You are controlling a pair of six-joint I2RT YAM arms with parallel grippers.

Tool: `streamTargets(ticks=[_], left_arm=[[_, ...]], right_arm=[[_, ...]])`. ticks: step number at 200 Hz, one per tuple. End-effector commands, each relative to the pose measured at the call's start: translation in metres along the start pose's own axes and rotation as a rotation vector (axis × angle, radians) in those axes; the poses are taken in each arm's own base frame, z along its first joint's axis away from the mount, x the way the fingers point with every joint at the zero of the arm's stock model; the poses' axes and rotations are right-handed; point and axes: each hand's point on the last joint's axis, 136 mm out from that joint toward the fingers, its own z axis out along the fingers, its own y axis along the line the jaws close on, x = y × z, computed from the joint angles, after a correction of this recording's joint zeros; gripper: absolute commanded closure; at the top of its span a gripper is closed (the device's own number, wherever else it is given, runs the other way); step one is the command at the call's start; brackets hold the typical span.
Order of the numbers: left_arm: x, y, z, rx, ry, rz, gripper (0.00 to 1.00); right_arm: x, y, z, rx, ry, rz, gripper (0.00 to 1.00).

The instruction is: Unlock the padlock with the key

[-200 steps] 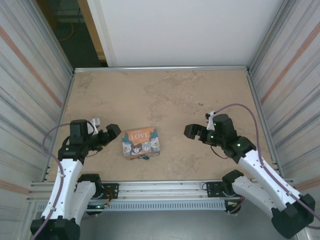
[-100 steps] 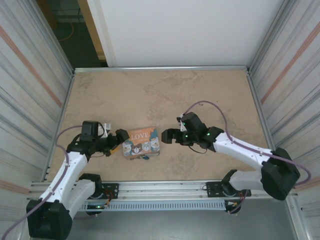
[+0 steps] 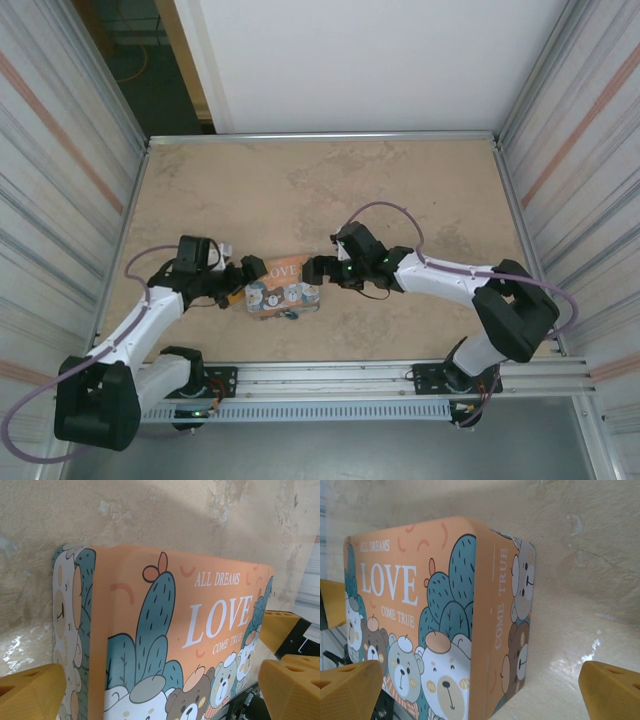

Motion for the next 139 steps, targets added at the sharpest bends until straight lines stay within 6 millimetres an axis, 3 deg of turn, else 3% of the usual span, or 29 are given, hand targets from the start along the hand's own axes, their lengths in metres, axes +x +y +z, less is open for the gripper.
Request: streamTargets(ticks=[1,46,95,139], left_arm=[[-0.003,-0.005,0.003,0.013,-0.005,0.014,0.01],[-0.003,-0.018,0.012,0.031,0.015,0.037,0.01],[-0.007,-0.035,0.025,0.042,0.041,0.069,0.01],[-0.013,-0.053,0.038,0.044,0.058,0.110,0.01]], right_arm=[[-0.005,0.021,0.004,-0.070,0.004,0.010,0.01],[-0.004,0.023,0.012,-0.089,0.030,0.014,0.00],[-0.005,0.031,0.015,-0.124,0.052,0.021,0.08],[-0.009,0.024,0.006,-0.121,0.030,0.040,0.15]])
